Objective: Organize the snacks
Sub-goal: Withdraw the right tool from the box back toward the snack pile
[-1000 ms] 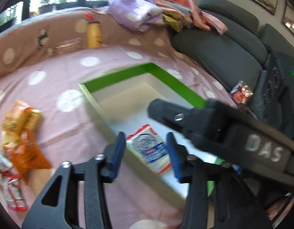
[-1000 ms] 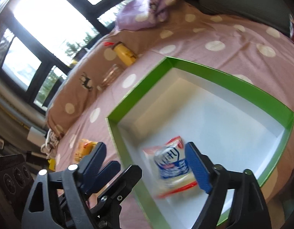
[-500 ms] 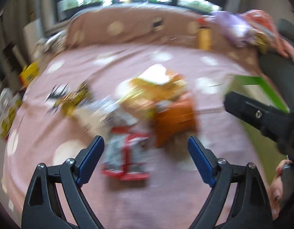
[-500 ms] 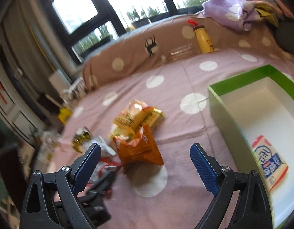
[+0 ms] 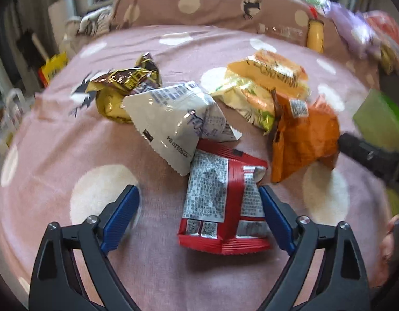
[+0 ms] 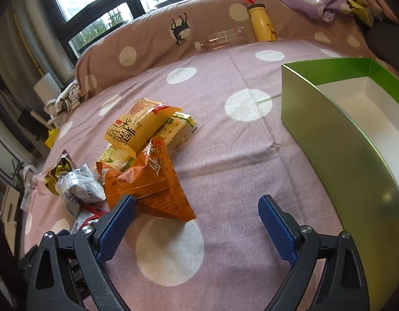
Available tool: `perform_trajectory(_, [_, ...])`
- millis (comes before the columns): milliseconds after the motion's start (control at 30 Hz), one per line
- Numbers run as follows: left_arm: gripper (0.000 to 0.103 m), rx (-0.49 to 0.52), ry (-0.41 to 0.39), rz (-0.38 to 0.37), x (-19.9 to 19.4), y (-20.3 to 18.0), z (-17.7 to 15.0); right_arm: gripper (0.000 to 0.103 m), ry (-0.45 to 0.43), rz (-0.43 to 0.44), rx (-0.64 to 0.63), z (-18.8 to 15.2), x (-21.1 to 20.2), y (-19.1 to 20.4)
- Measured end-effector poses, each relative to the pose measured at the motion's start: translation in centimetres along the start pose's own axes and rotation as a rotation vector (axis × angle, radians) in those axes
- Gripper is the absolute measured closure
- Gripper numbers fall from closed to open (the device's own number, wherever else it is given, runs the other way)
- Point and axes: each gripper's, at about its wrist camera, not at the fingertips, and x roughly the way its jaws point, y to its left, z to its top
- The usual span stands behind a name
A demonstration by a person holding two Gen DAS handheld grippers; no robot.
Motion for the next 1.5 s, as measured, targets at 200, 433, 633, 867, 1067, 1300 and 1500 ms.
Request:
perform_trajectory(200, [0.0,-0.021,-0.01,-0.022,0.5,0.8,0.1,0.002,0.061,0.002,-0.017,-0.6,0.4,-0.7])
perform_trajectory(433, [0.0,-0.015,-0.013,-0.014,0.6,0.6,0.1,0.001,0.046,-0.242,-0.266,-2.2,2.0,1.7])
perform_trajectory(633, [0.0,-0.015,-0.017,-0.014,0.6,0.4,0.0,0.001,0.043,-0.217,-0.243,-2.3,1.8,1.1])
perform_trajectory(867, [0.0,-0.013,-0.018,-0.011,0.7,0.4,0.0,0.001,0.043,-0.215,-0.241,-2.1,2.0,1.0])
perform_trajectory(1067, [0.0,-0.014,-0.019,-0.011,0.7,0.4,0.0,0.001,0.043,-0.215,-0.242,-2.2,1.9,1.1])
perform_trajectory(1300, [0.0,-0.013,-0.02,-0.011,0.7,0.5,0.0,0.001,0.043,-0.215,-0.242,-2.2,1.9,1.1])
perform_trajectory(1500, [0.0,-0.014,-0.02,-0.01,0.7,0.4,0.0,0.001,0.043,-0.215,-0.242,-2.2,2.0,1.0])
